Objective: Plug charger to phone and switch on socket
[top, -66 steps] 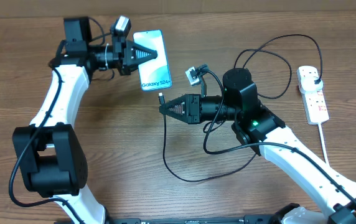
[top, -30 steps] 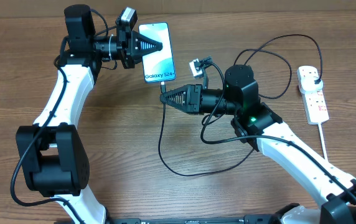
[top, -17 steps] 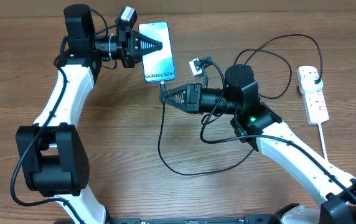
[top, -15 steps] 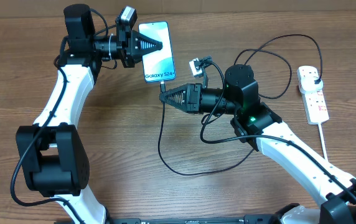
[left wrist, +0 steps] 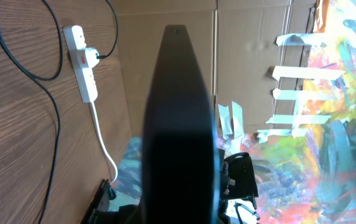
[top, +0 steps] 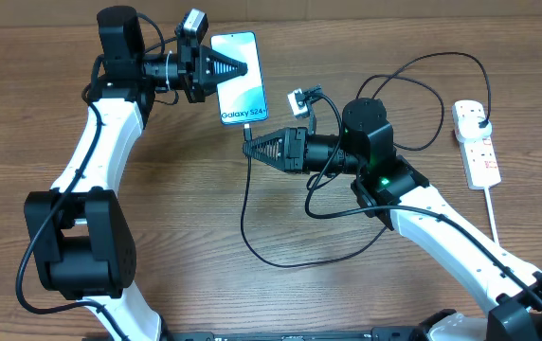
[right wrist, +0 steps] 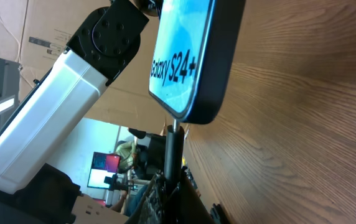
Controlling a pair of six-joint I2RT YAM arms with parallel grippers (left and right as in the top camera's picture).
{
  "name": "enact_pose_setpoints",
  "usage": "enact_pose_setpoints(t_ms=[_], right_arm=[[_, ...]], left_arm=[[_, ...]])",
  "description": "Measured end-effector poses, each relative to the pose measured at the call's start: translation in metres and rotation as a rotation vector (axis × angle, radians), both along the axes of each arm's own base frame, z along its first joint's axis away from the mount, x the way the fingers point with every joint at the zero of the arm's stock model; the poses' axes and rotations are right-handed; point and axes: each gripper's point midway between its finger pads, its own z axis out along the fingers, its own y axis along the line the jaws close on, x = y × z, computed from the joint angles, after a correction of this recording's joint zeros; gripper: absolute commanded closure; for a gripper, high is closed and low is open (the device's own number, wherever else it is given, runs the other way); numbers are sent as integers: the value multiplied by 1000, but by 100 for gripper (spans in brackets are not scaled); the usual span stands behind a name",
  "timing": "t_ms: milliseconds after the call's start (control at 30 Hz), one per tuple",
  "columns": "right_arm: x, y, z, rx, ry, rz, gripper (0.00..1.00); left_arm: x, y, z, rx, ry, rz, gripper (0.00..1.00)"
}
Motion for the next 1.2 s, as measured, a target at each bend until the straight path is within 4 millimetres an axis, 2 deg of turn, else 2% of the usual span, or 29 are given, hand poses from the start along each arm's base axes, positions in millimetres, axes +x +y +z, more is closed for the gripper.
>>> enact_pose_setpoints(t_ms=[1200], right_arm=[[-3,1,1,6,-2,17,96]], left_arm=[[1,0,3,0,-39,-1,96]])
